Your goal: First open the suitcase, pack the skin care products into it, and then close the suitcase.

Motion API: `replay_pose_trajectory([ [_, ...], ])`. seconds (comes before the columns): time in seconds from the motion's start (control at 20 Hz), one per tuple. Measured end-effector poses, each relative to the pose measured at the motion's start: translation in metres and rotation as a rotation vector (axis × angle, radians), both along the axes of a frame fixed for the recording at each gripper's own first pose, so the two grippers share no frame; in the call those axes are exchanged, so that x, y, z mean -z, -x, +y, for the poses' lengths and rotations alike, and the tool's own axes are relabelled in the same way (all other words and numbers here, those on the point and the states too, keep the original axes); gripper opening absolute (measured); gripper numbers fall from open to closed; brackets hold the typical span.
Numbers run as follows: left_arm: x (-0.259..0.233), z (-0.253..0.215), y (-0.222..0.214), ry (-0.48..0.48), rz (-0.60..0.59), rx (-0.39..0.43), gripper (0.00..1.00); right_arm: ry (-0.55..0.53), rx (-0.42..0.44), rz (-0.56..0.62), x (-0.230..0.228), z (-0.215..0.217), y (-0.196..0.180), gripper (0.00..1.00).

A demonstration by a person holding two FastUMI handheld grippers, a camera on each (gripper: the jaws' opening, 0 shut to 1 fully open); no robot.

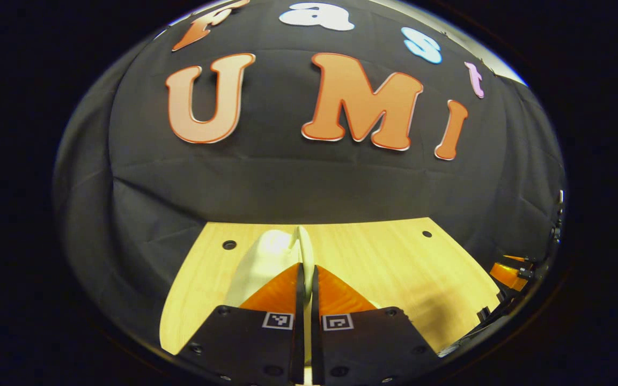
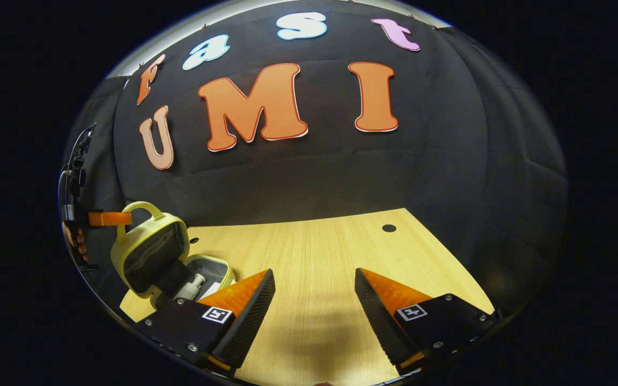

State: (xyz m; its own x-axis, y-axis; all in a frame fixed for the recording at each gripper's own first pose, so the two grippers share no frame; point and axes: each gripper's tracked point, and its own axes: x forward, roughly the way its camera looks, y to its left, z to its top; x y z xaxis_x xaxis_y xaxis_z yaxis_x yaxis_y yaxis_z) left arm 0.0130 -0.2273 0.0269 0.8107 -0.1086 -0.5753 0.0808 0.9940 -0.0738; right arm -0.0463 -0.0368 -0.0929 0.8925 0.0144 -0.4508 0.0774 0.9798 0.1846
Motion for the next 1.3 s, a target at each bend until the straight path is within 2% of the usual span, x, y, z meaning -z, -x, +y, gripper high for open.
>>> replay_pose_trajectory([
  [0.35,0.057,-0.077,0.006,0.040,0.107,0.099,0.06,-0.010,0.001,0.022,0.012,-0.018,0.007,0.96],
  [0.7,0.130,-0.127,0.027,0.081,0.277,0.160,0.06,-0.030,0.023,0.040,0.023,-0.041,0.022,0.96],
  [1.0,0.169,-0.144,0.042,-0.025,0.358,0.178,0.06,-0.040,0.030,0.055,0.030,-0.049,0.027,0.96],
  [1.2,0.181,-0.143,0.048,-0.137,0.366,0.196,0.06,-0.040,0.019,0.053,0.029,-0.046,0.026,0.96],
  [1.3,0.182,-0.141,0.048,-0.233,0.332,0.231,0.06,-0.038,0.008,0.050,0.027,-0.043,0.025,0.96],
])
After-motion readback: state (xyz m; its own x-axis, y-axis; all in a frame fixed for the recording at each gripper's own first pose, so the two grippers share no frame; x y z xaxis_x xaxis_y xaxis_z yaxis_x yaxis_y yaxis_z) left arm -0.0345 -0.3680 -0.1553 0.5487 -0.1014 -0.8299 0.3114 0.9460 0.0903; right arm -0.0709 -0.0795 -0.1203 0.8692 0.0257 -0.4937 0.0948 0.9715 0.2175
